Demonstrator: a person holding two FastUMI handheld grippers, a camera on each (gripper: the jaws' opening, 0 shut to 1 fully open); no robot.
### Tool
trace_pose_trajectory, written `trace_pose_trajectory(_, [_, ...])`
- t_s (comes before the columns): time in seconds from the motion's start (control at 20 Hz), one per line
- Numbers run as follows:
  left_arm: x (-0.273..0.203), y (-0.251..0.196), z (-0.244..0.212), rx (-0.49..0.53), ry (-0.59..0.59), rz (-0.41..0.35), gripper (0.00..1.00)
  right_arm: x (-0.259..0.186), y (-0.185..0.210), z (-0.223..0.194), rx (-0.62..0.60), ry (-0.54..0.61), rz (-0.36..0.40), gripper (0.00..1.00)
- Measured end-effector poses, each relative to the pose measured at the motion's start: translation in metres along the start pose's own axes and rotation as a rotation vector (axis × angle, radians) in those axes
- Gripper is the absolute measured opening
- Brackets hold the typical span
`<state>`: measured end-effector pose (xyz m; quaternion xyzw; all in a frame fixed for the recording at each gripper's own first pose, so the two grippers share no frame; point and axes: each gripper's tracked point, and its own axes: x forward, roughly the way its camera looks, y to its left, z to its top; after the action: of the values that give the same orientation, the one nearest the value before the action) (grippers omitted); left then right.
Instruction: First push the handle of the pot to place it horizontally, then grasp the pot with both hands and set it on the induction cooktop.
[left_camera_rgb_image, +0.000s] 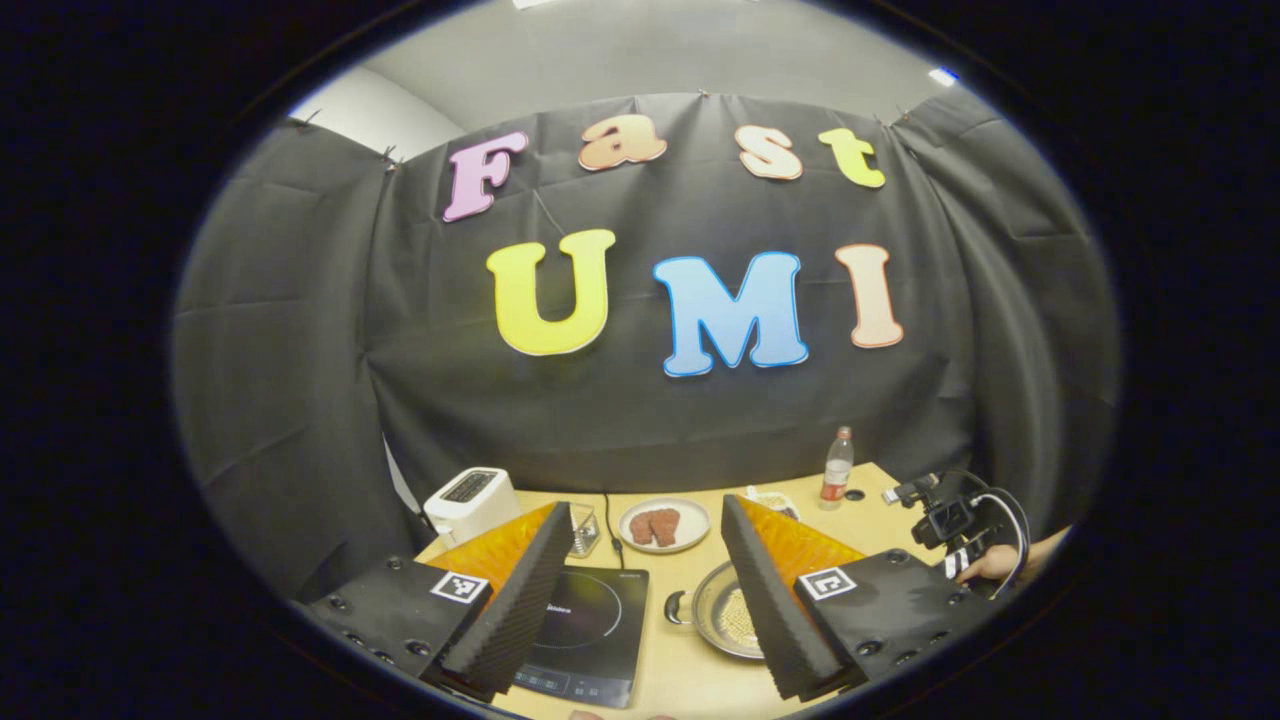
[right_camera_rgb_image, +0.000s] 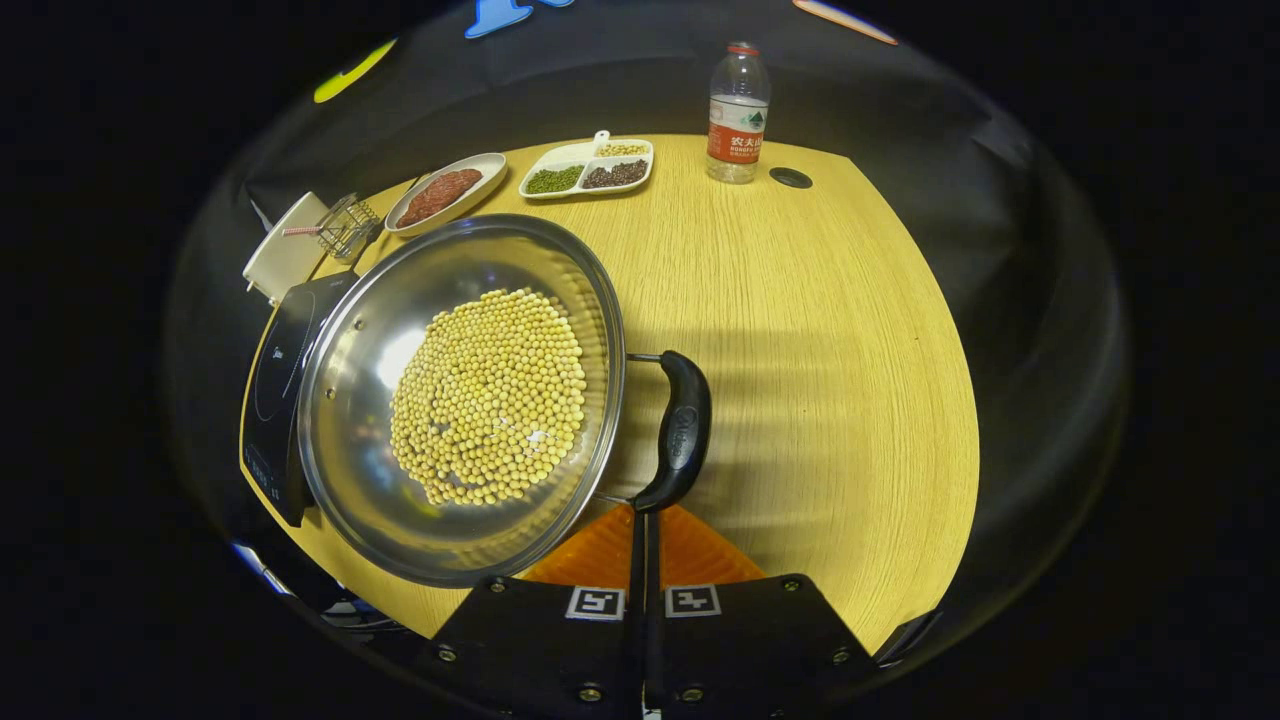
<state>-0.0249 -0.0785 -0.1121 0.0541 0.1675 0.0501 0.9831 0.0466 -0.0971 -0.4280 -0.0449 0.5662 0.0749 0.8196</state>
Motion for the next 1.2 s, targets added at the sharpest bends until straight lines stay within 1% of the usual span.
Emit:
trace_pose_trajectory(0.1, [0.009,-0.001,-0.008,-0.012,0.014,-0.025,0.98,-0.002,-0.002,0.000,0.013,-0.005,-0.009,0.01])
trace_pose_trajectory(0.15, [0.014,-0.001,-0.011,-0.017,0.022,-0.037,0.98,-0.006,-0.005,0.001,0.019,-0.013,-0.026,0.00])
trace_pose_trajectory(0.3, [0.031,-0.001,-0.017,-0.031,0.029,-0.079,0.99,-0.025,-0.013,0.003,0.034,-0.075,-0.059,0.01])
trace_pose_trajectory(0.35, [0.036,-0.002,-0.019,-0.034,0.031,-0.094,0.99,-0.036,-0.015,0.006,0.040,-0.101,-0.067,0.06])
trace_pose_trajectory(0.4, [0.042,-0.003,-0.022,-0.036,0.038,-0.110,0.99,-0.040,-0.017,0.005,0.047,-0.125,-0.072,0.15])
trace_pose_trajectory(0.45, [0.047,-0.005,-0.025,-0.038,0.043,-0.127,0.99,-0.047,-0.018,0.006,0.057,-0.149,-0.078,0.37])
trace_pose_trajectory(0.5, [0.051,-0.007,-0.028,-0.037,0.046,-0.141,0.99,-0.057,-0.017,0.008,0.071,-0.175,-0.082,0.50])
trace_pose_trajectory(0.55, [0.056,-0.008,-0.031,-0.035,0.053,-0.156,0.99,-0.066,-0.016,0.010,0.084,-0.202,-0.085,0.75])
trace_pose_trajectory(0.6, [0.062,-0.010,-0.036,-0.034,0.064,-0.173,0.95,-0.073,-0.015,0.013,0.097,-0.231,-0.087,0.85])
trace_pose_trajectory(0.65, [0.067,-0.014,-0.044,-0.035,0.083,-0.193,0.94,-0.081,-0.012,0.017,0.112,-0.261,-0.087,0.88])
trace_pose_trajectory(0.7, [0.073,-0.018,-0.052,-0.037,0.108,-0.212,0.95,-0.090,-0.009,0.020,0.124,-0.292,-0.084,0.96])
trace_pose_trajectory(0.8, [0.085,-0.025,-0.077,-0.043,0.165,-0.254,0.97,-0.101,0.000,0.027,0.136,-0.347,-0.067,0.96])
trace_pose_trajectory(0.85, [0.092,-0.029,-0.089,-0.045,0.190,-0.270,0.95,-0.104,0.004,0.030,0.136,-0.366,-0.059,0.96])
trace_pose_trajectory(0.9, [0.097,-0.033,-0.101,-0.047,0.219,-0.284,0.97,-0.106,0.008,0.031,0.138,-0.379,-0.052,0.96])
trace_pose_trajectory(0.95, [0.102,-0.036,-0.113,-0.042,0.240,-0.293,0.95,-0.107,0.012,0.033,0.141,-0.391,-0.042,0.96])
trace_pose_trajectory(1.0, [0.107,-0.039,-0.125,-0.031,0.261,-0.302,0.99,-0.106,0.014,0.033,0.141,-0.396,-0.041,0.96])
trace_pose_trajectory(1.15, [0.129,-0.043,-0.162,-0.007,0.329,-0.317,0.97,-0.097,0.014,0.031,0.136,-0.388,-0.060,0.96])
trace_pose_trajectory(1.2, [0.135,-0.041,-0.176,0.002,0.354,-0.310,0.97,-0.093,0.016,0.030,0.138,-0.383,-0.062,0.96])
